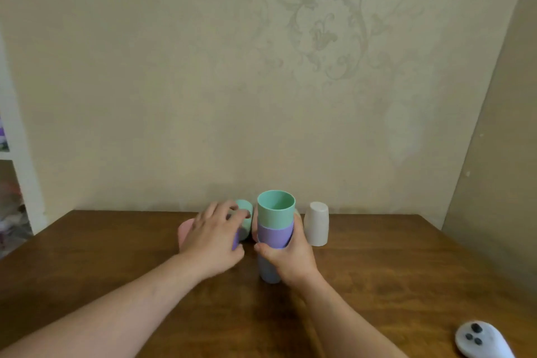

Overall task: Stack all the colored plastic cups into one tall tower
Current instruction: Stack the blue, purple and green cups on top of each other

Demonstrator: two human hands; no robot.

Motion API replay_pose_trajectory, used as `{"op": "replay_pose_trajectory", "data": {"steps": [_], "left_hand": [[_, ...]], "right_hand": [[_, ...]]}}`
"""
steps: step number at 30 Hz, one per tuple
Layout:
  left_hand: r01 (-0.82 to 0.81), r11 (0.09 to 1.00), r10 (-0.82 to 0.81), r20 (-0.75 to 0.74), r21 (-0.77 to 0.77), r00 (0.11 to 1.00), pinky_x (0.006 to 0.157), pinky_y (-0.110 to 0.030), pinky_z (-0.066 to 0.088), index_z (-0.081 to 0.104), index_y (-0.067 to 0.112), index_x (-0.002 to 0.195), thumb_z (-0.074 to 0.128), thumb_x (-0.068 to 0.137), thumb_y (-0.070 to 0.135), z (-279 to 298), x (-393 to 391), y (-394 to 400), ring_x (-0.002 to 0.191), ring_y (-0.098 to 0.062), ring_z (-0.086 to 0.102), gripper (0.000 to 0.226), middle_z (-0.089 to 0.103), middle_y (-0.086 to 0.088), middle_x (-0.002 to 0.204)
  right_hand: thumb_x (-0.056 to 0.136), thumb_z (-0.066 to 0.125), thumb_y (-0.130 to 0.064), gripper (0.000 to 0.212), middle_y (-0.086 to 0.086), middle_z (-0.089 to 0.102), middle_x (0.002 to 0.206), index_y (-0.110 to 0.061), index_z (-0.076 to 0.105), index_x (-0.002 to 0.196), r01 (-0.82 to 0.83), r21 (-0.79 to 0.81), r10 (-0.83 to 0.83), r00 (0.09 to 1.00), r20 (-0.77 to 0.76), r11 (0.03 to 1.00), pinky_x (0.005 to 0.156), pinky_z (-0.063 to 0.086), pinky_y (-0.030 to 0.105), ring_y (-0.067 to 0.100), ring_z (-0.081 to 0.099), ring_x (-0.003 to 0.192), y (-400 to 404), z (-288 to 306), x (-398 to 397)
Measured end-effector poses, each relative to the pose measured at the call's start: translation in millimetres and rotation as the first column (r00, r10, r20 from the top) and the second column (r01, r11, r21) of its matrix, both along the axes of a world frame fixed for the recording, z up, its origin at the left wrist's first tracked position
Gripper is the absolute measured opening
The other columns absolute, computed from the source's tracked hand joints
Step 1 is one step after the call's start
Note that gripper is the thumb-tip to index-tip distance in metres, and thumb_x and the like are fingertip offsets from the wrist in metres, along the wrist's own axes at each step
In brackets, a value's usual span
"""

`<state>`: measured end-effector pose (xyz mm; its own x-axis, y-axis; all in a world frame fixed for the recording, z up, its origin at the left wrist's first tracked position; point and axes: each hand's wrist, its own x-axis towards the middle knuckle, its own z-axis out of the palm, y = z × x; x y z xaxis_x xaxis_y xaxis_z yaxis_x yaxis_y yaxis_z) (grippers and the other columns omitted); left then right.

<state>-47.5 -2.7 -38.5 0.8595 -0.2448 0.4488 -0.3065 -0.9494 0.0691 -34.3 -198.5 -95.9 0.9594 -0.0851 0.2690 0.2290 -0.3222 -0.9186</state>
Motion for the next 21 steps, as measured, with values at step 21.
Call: {"op": "replay_pose_trajectory", "data": {"steps": [21], "left_hand": [[-0.212,0.695,0.007,-0.288,-0.687,0.958,0.108,-0.035,0.051,0.019,0.035,0.172,0.088,0.075,0.030,21.0,21.4,16.4,0.135,-0.028,0.061,0.119,0.058,-0.004,0.150]], "right_hand": [[0.058,0.096,-0.047,0.088,-0.018,0.072,0.126,-0.055,0.050,0.132,-0.010,0.031,0.010,1.000,0.000,0.999,0.104,0.058,0.052,0.013,0.072,0.115,0.9,-5.9,3.9]]}}
